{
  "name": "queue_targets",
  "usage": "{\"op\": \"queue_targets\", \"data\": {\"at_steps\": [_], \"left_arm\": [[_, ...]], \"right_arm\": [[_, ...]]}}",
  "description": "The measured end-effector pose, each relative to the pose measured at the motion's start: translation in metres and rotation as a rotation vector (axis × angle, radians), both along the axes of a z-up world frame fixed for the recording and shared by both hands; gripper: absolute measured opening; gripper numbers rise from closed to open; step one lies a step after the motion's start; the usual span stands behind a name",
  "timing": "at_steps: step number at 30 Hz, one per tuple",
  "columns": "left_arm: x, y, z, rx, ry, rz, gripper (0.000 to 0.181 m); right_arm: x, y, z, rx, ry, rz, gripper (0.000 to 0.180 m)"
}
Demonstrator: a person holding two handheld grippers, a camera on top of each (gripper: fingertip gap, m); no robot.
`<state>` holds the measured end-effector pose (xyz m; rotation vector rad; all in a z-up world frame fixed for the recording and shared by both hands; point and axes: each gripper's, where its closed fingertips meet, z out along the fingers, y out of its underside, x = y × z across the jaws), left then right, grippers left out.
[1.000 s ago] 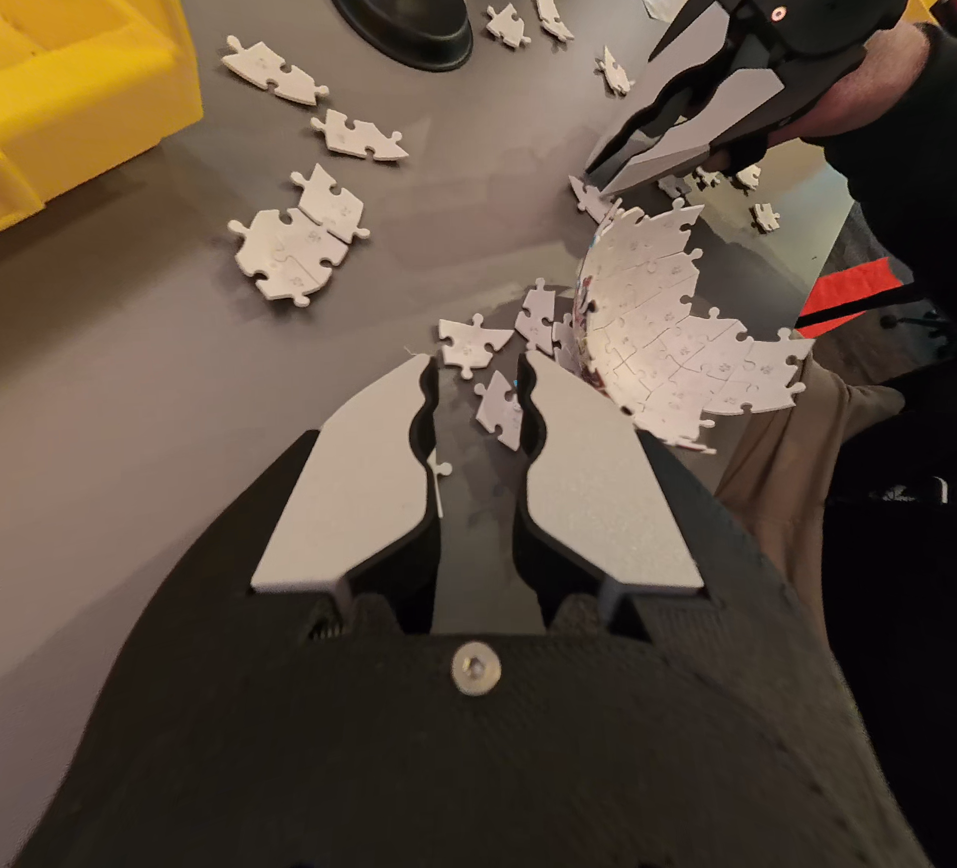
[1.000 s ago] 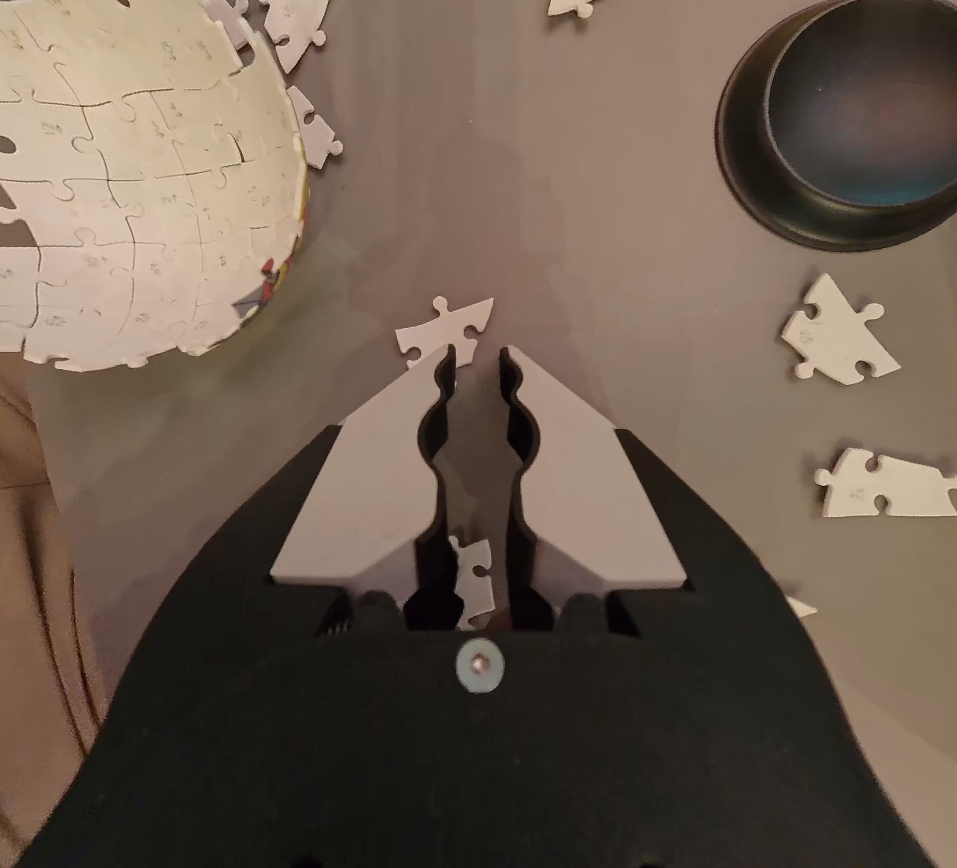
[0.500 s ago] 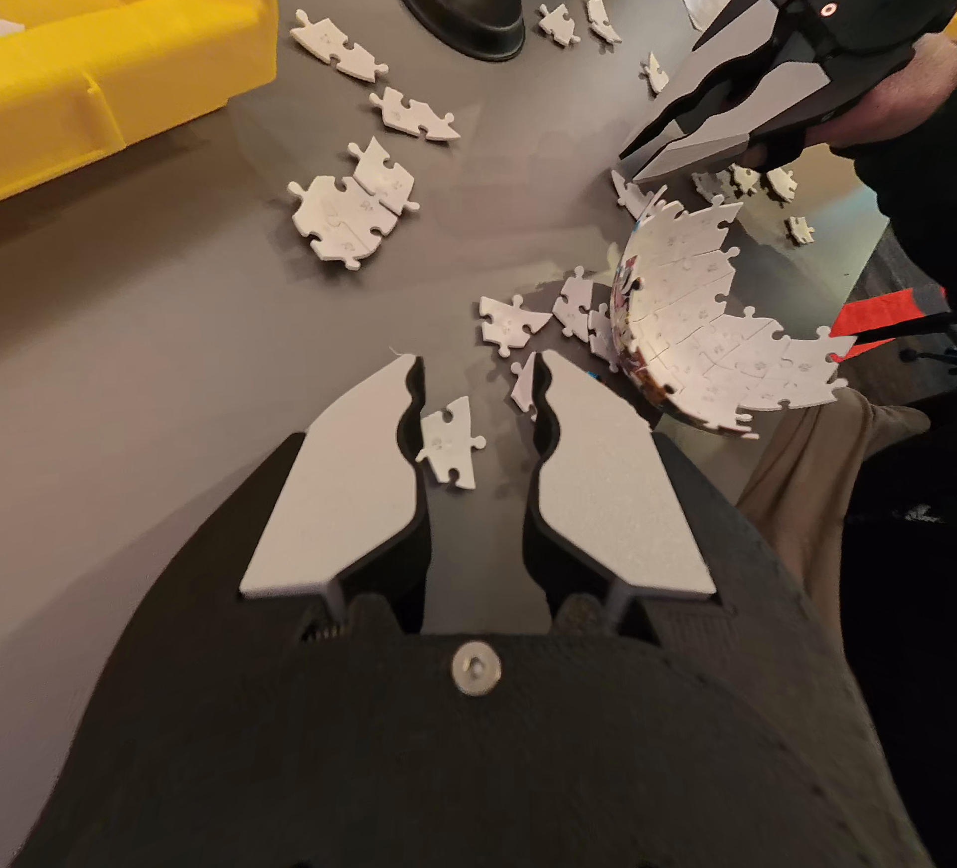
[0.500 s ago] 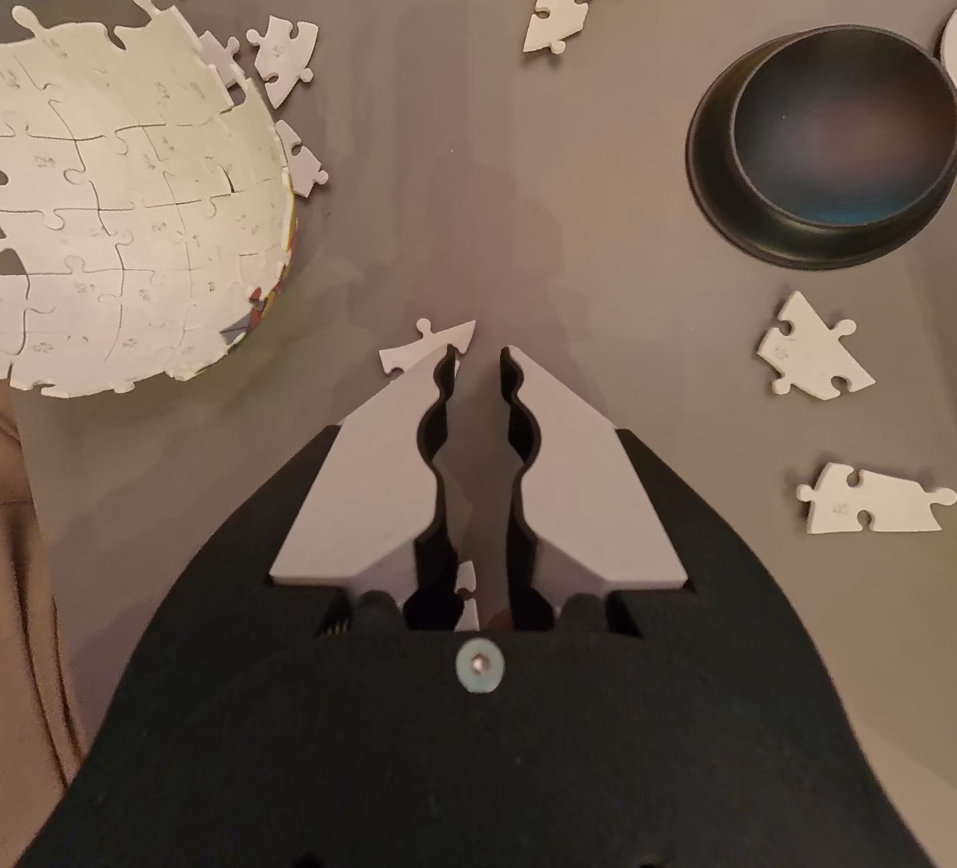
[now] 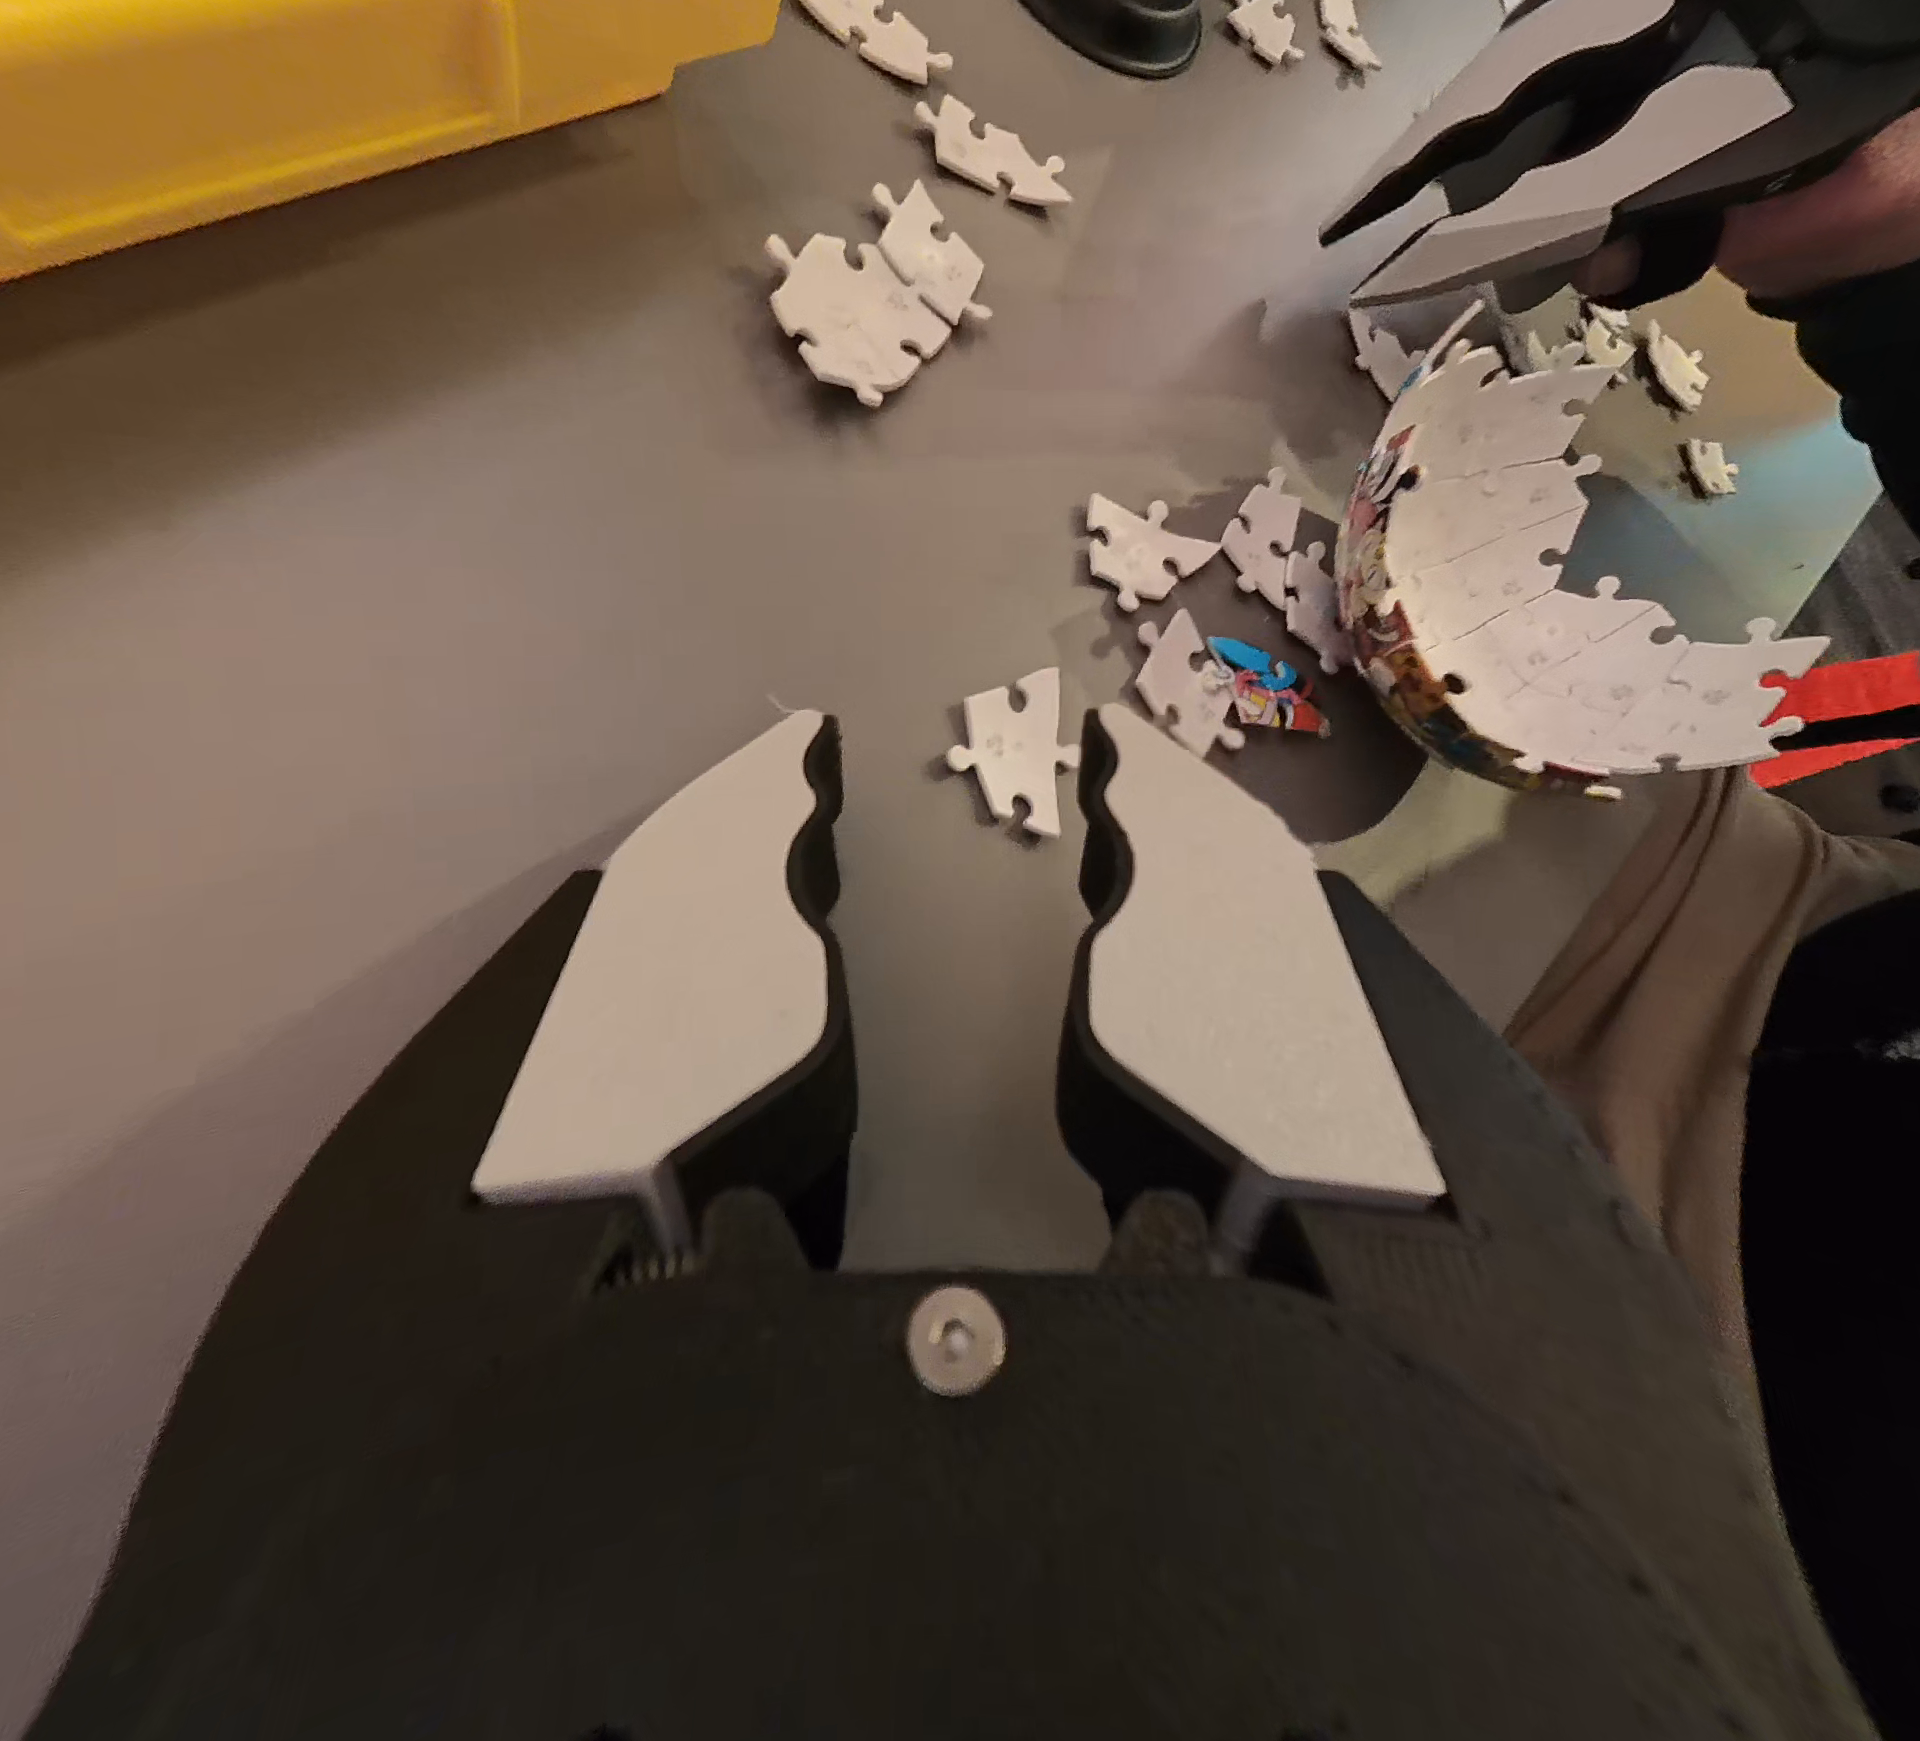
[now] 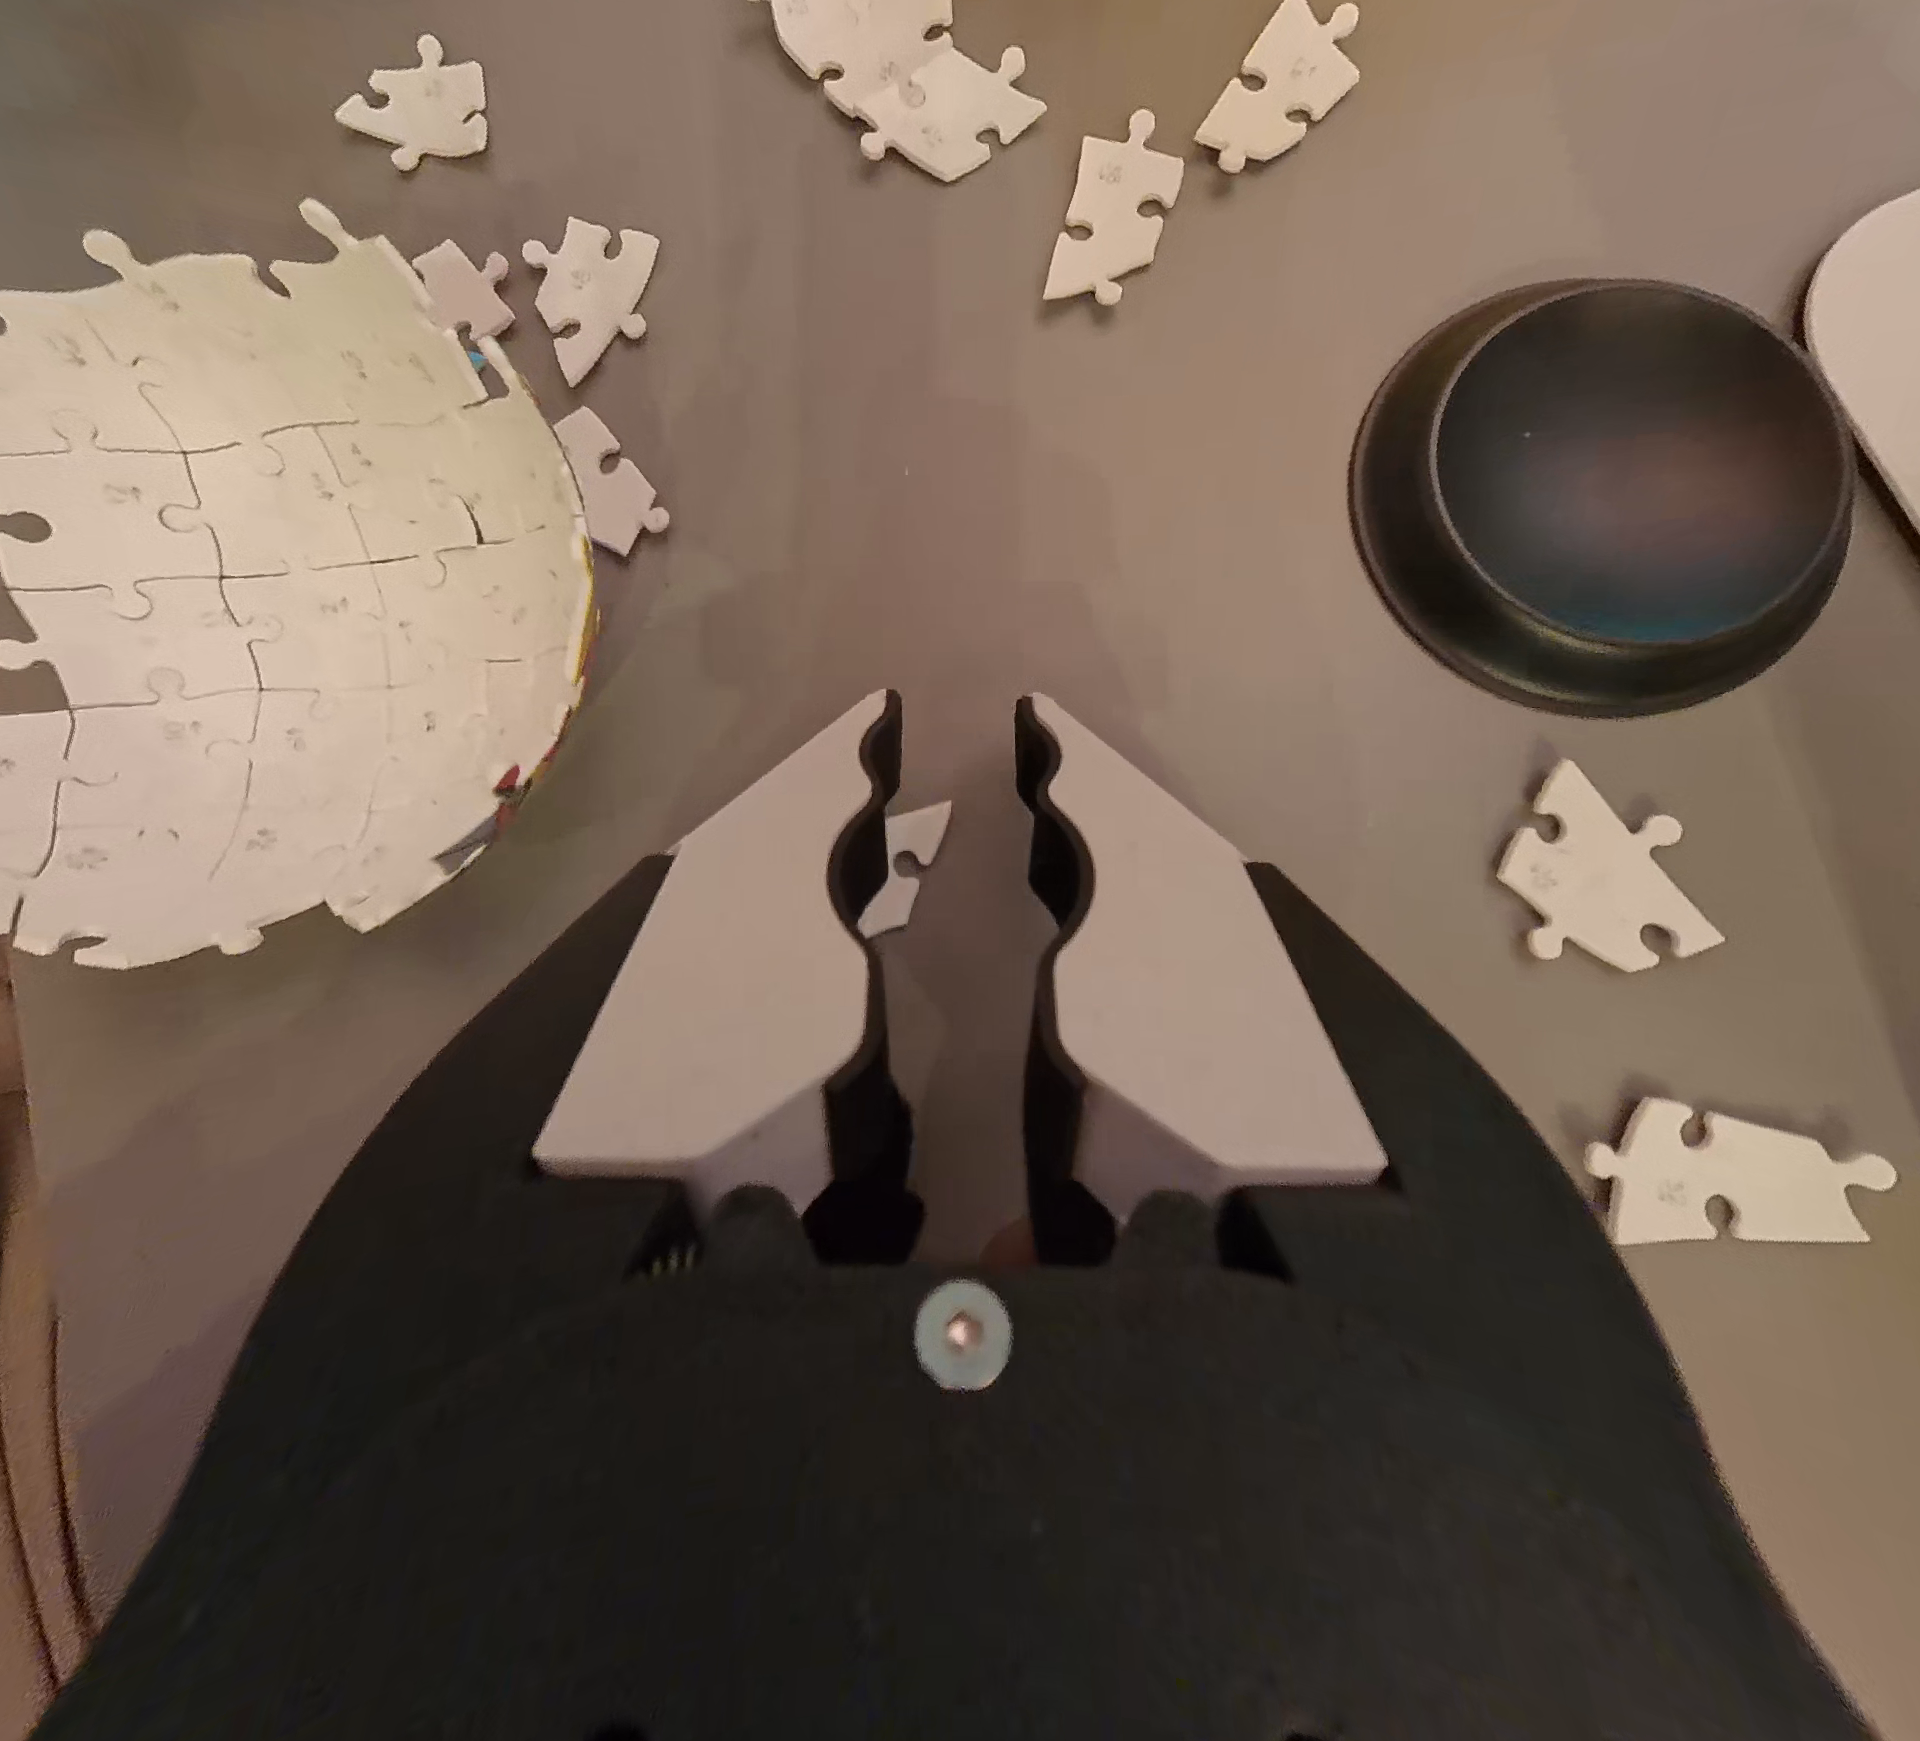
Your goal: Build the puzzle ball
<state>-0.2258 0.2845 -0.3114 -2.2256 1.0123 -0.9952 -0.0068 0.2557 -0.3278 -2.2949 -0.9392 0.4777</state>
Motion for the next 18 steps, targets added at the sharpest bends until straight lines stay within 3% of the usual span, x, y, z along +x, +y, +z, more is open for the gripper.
{"op": "queue_targets", "data": {"at_steps": [5, 18], "left_arm": [[-0.006, -0.006, -0.007, 0.005, 0.035, -0.028, 0.038], [0.020, -0.014, -0.008, 0.095, 0.074, -0.118, 0.045]], "right_arm": [[-0.003, 0.004, 0.000, 0.001, 0.015, -0.002, 0.020], [-0.013, 0.001, 0.002, -0.008, 0.077, 0.036, 0.022]]}}
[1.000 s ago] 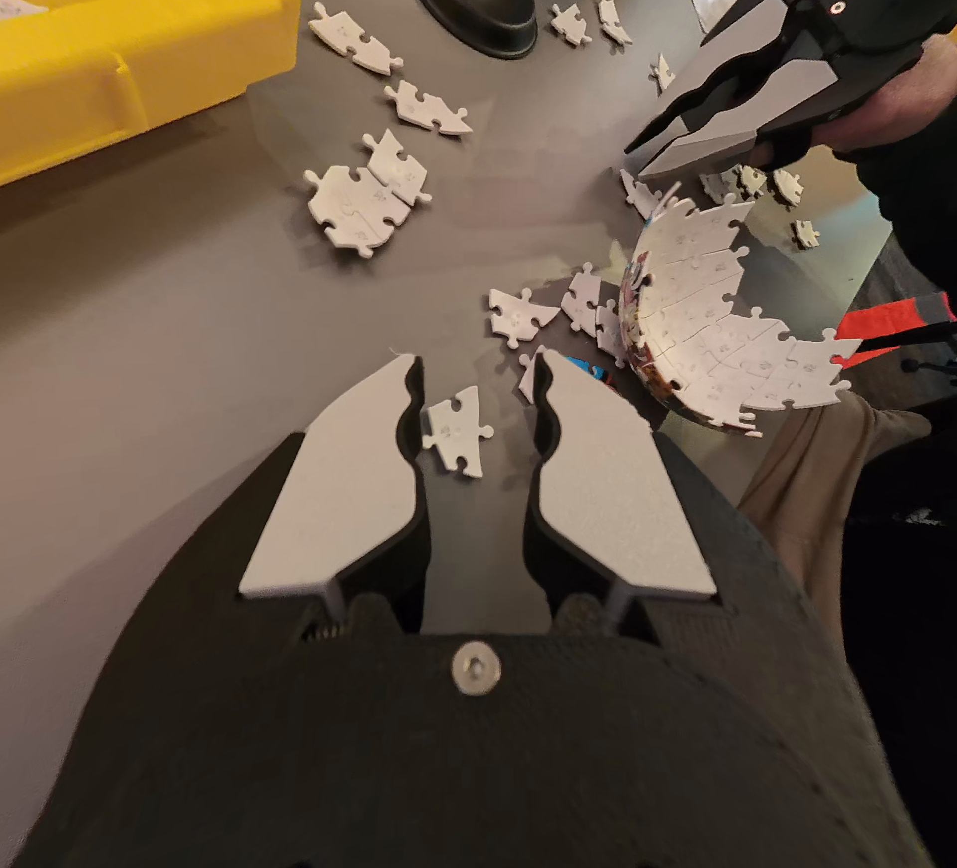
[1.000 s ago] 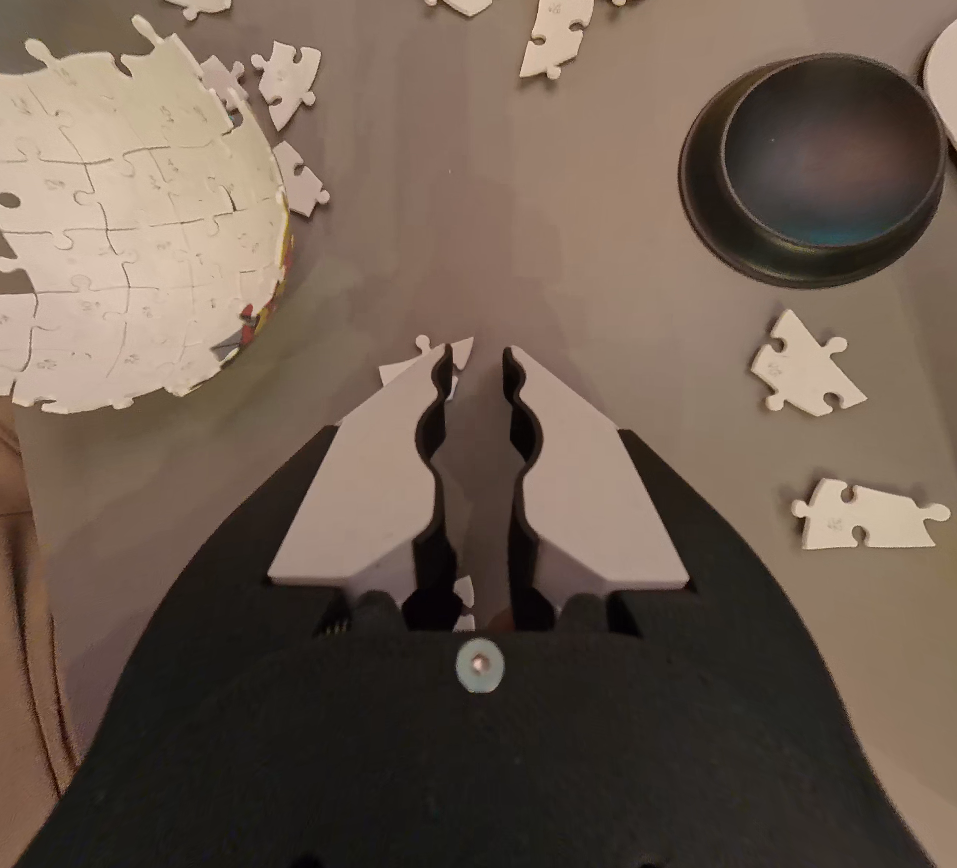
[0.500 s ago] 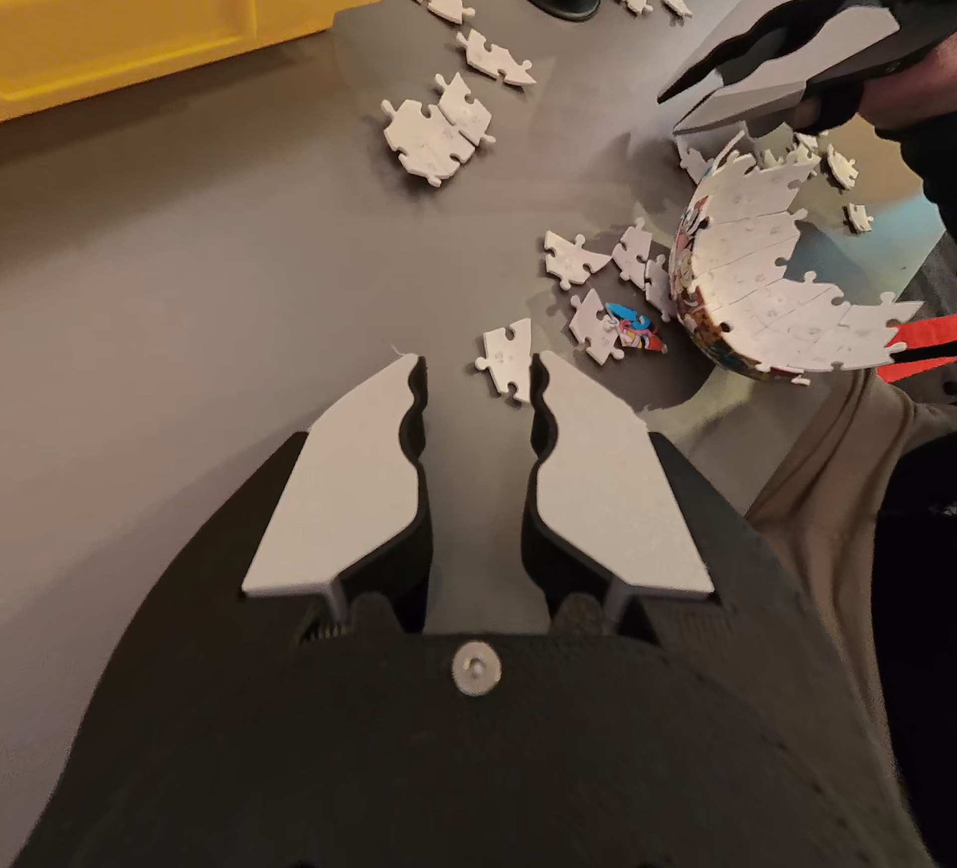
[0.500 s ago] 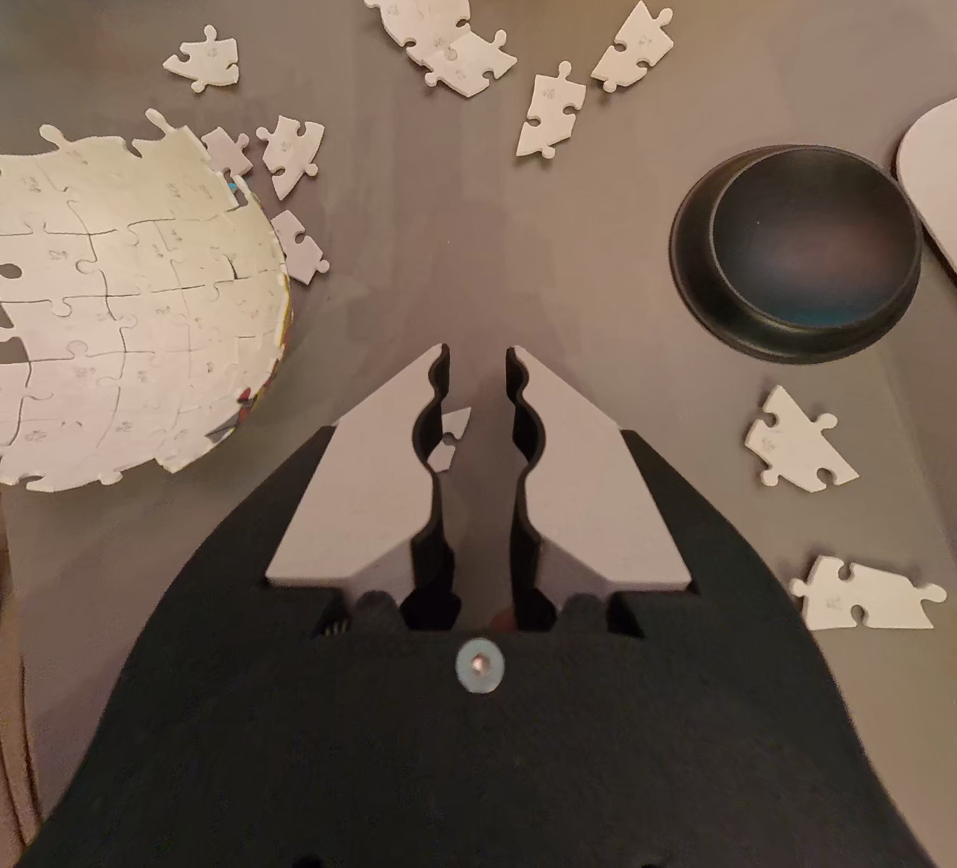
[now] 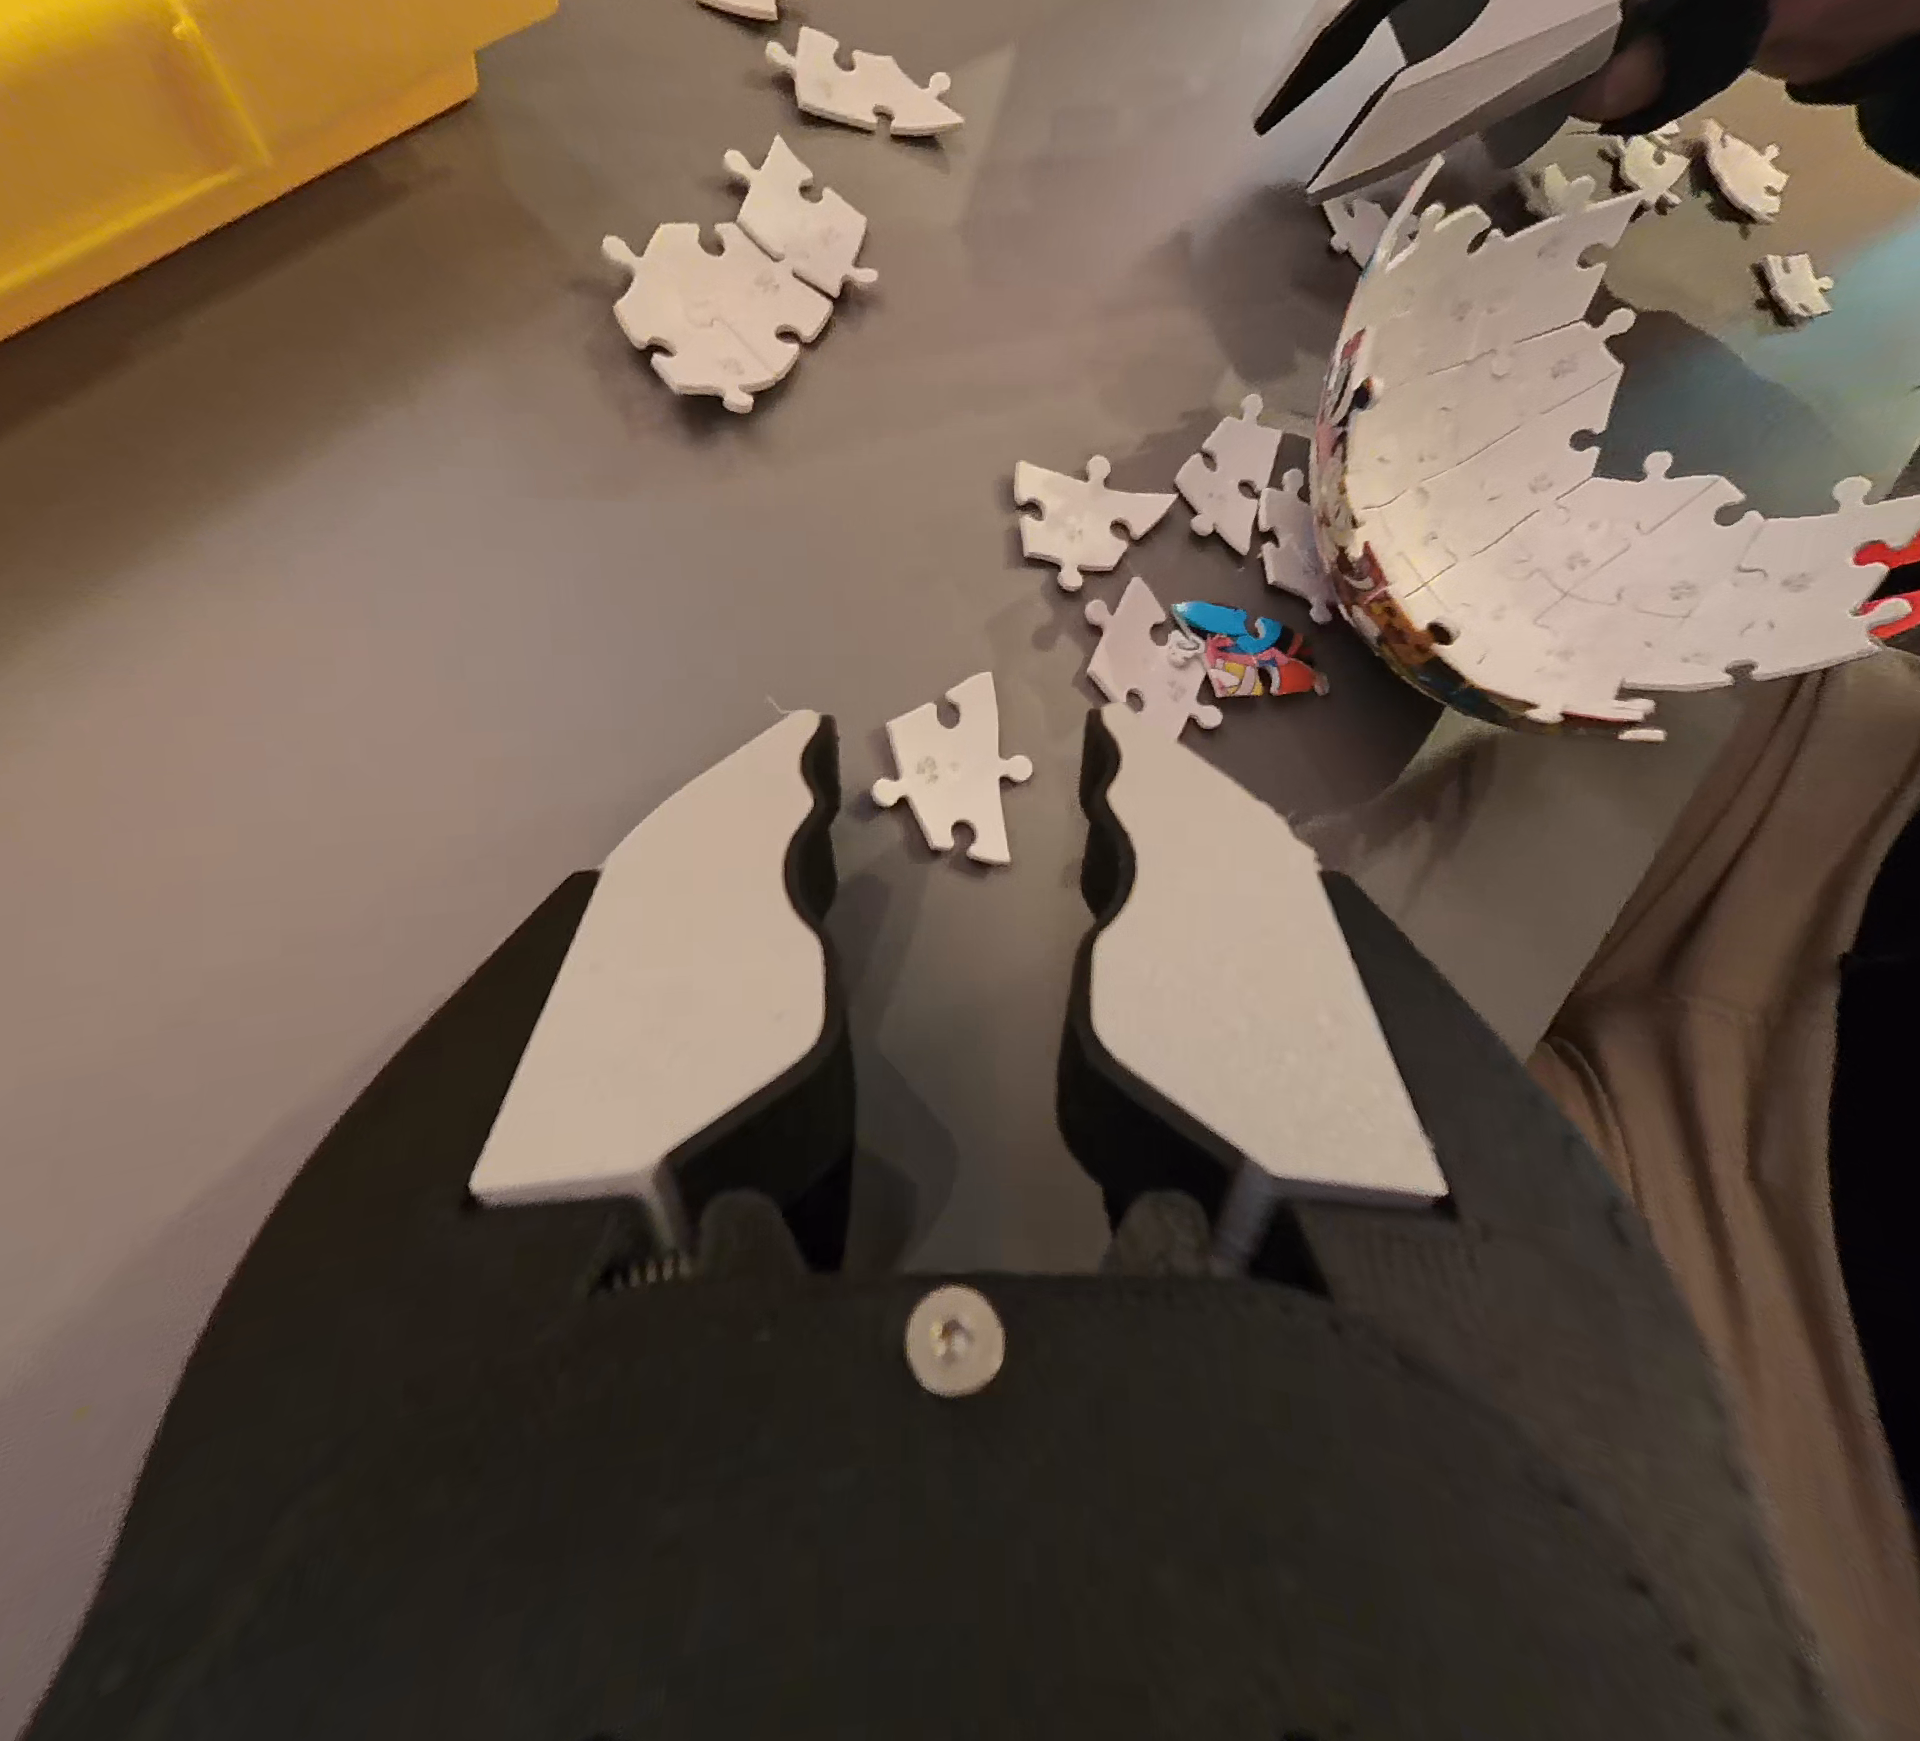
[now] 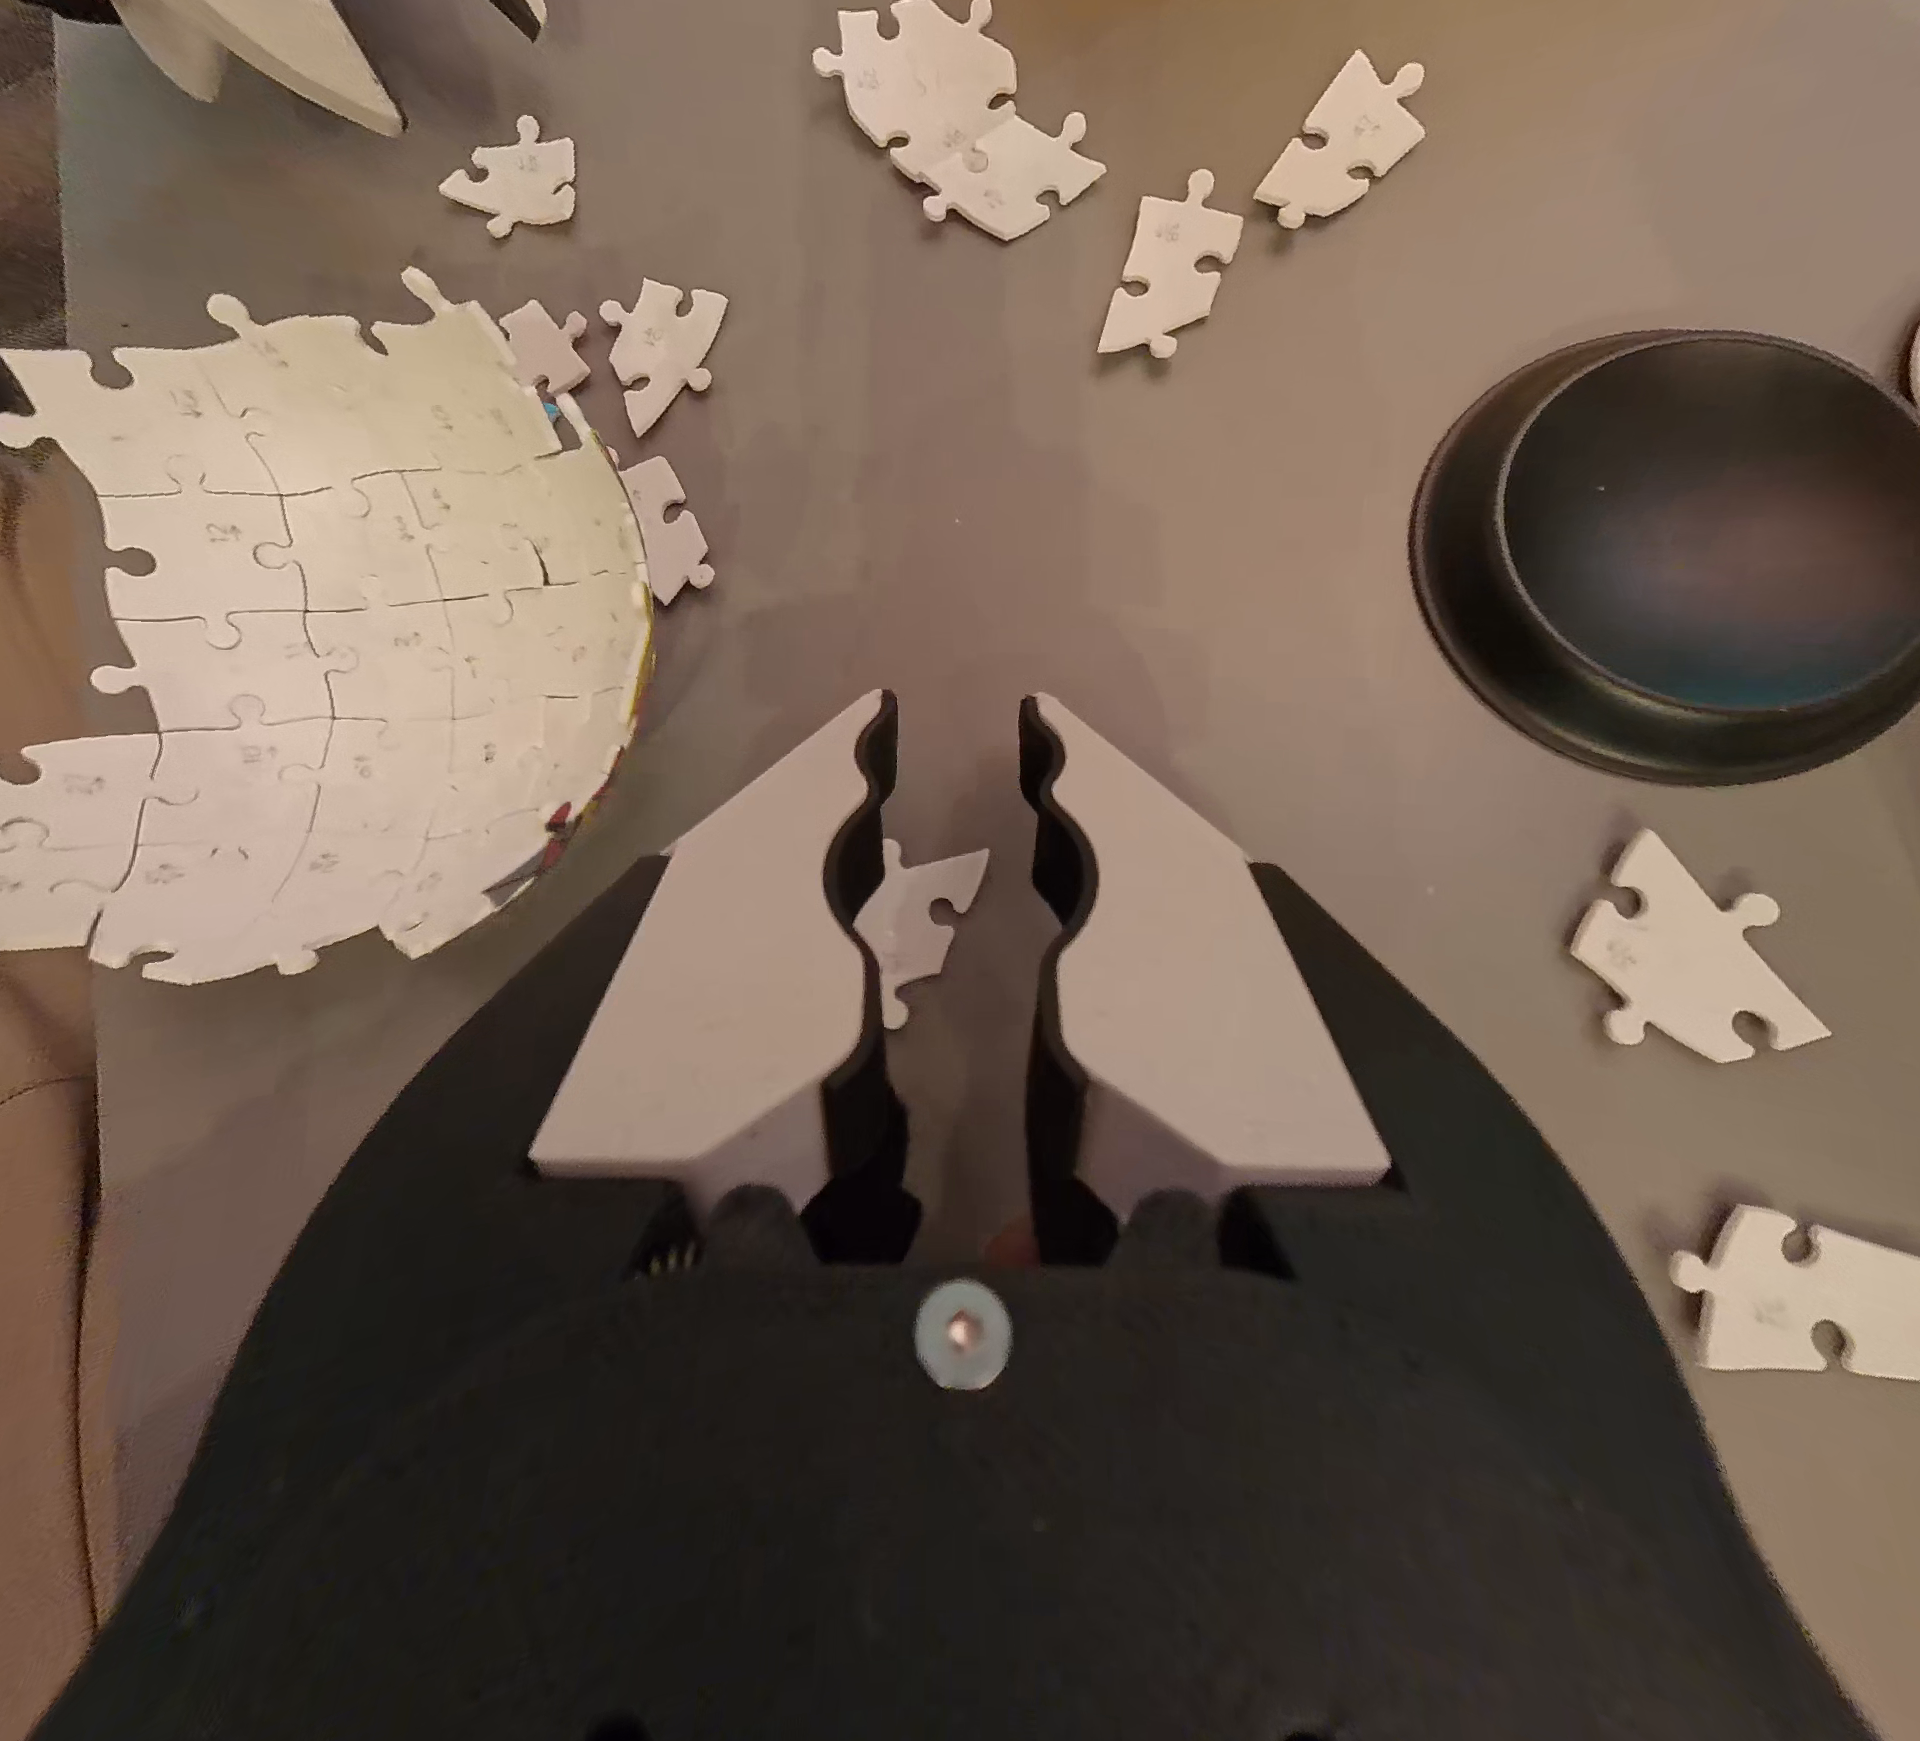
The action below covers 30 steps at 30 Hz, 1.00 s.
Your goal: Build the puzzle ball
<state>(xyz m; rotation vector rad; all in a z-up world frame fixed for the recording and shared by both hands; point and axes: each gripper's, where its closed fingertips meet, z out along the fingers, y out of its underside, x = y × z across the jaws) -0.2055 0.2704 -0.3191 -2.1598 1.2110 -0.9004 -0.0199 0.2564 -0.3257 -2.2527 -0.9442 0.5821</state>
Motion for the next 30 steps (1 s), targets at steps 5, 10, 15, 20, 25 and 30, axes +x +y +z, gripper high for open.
{"op": "queue_targets", "data": {"at_steps": [5, 10, 15, 20, 25, 30], "left_arm": [[0.011, -0.008, 0.004, 0.047, 0.014, -0.061, 0.050], [0.035, -0.015, -0.002, 0.125, 0.064, -0.105, 0.064], [0.051, -0.018, -0.022, 0.177, 0.143, -0.127, 0.073], [0.047, -0.001, -0.022, 0.266, 0.200, -0.061, 0.068], [0.016, 0.045, -0.017, 0.399, 0.319, 0.173, 0.060], [0.012, 0.042, -0.008, 0.354, 0.230, 0.163, 0.061]], "right_arm": [[-0.001, 0.001, -0.002, -0.001, 0.011, -0.003, 0.022], [-0.003, 0.003, -0.001, 0.000, 0.034, -0.010, 0.022], [0.000, 0.006, -0.001, 0.003, 0.048, -0.021, 0.022], [0.001, 0.007, -0.003, -0.003, 0.052, -0.023, 0.022], [0.004, 0.008, -0.001, 0.009, 0.048, -0.035, 0.022], [0.010, 0.008, 0.006, 0.024, 0.044, -0.045, 0.022]]}}
